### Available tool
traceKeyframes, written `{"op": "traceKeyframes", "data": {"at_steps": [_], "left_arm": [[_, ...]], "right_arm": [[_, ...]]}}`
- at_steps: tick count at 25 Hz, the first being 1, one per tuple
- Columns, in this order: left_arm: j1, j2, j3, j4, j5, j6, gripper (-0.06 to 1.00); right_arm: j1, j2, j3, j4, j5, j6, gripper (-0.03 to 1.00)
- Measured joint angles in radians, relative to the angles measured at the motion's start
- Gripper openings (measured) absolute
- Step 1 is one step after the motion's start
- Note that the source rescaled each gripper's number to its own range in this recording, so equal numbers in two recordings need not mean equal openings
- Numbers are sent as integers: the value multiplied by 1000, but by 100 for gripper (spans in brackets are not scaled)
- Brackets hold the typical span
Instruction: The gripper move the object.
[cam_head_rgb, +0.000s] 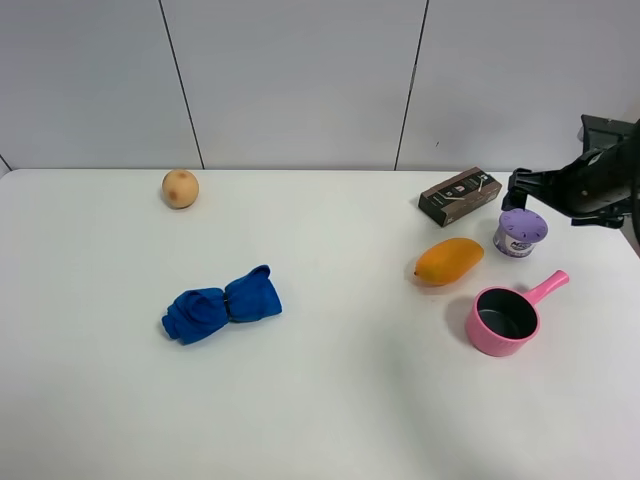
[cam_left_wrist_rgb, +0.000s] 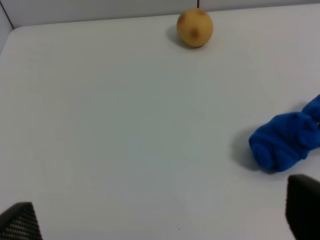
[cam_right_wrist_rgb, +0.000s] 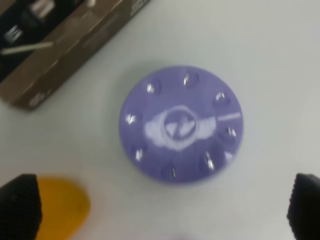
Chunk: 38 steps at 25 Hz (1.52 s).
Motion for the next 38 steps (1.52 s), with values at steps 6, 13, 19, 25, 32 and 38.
{"op": "traceKeyframes", "data": {"at_steps": [6, 13, 19, 25, 32, 38], "left_arm": [[0, 0, 0, 0, 0, 0, 100], [0, 0, 0, 0, 0, 1, 100], [0, 0, 0, 0, 0, 1, 100], [0, 0, 0, 0, 0, 0, 100], [0, 0, 0, 0, 0, 0, 100], [0, 0, 0, 0, 0, 1, 100]], "right_arm": [[0, -214, 1, -7, 250, -154, 100], [0, -434, 1, -11, 439, -220, 100], [-9, -515, 1, -34, 452, -236, 100], [-13, -616, 1, -38, 511, -239, 100], [-13, -801, 1, -49, 625, -214, 100], [-13, -1008, 1, 23, 693, -204, 100]]}}
